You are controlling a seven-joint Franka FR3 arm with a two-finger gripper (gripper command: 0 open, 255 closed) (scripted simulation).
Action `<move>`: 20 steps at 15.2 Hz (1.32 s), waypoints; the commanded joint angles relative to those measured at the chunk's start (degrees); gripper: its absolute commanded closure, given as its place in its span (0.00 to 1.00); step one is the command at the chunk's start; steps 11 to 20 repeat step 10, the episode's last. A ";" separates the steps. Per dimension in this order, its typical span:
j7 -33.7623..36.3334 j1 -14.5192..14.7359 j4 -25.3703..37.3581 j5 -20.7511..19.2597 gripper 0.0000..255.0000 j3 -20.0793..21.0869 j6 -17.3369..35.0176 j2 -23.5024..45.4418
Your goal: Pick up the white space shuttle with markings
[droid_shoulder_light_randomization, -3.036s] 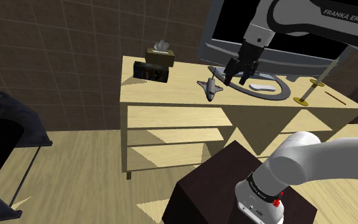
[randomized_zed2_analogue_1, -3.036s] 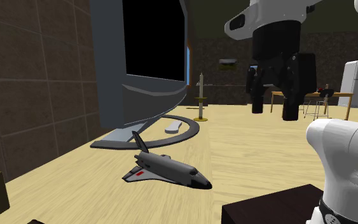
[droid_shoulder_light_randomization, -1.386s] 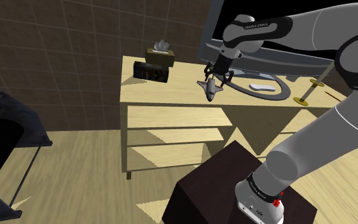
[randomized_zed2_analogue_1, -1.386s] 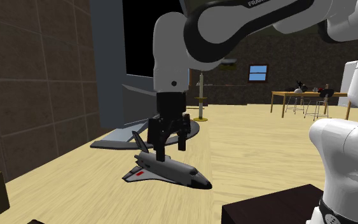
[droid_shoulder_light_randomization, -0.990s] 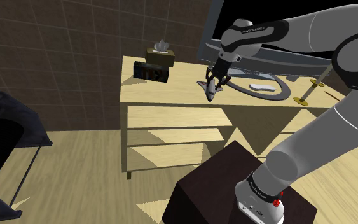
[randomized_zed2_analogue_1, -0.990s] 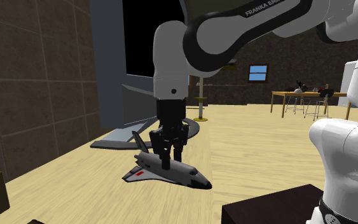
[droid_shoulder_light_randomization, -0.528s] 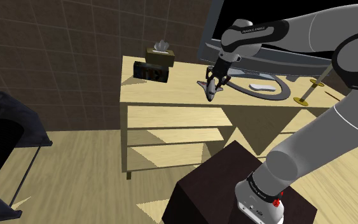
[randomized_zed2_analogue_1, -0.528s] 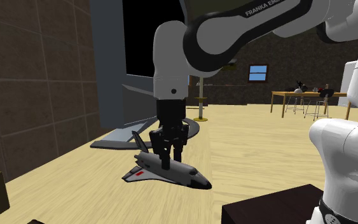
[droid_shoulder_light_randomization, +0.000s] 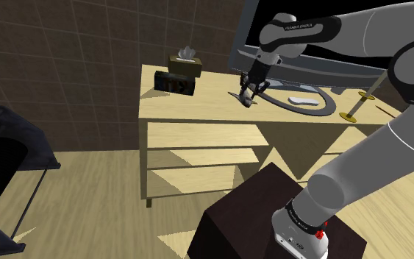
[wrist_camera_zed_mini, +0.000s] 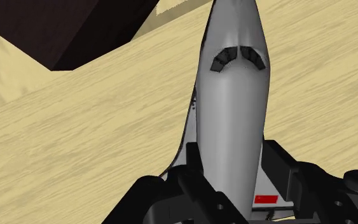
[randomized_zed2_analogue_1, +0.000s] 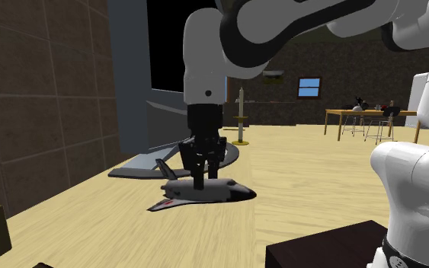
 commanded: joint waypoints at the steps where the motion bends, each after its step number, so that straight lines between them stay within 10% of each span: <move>1: 0.23 0.00 1.37 -0.10 1.00 0.03 -1.65 -0.29; 20: 0.83 -0.01 6.13 -0.35 1.00 0.05 -7.09 -1.01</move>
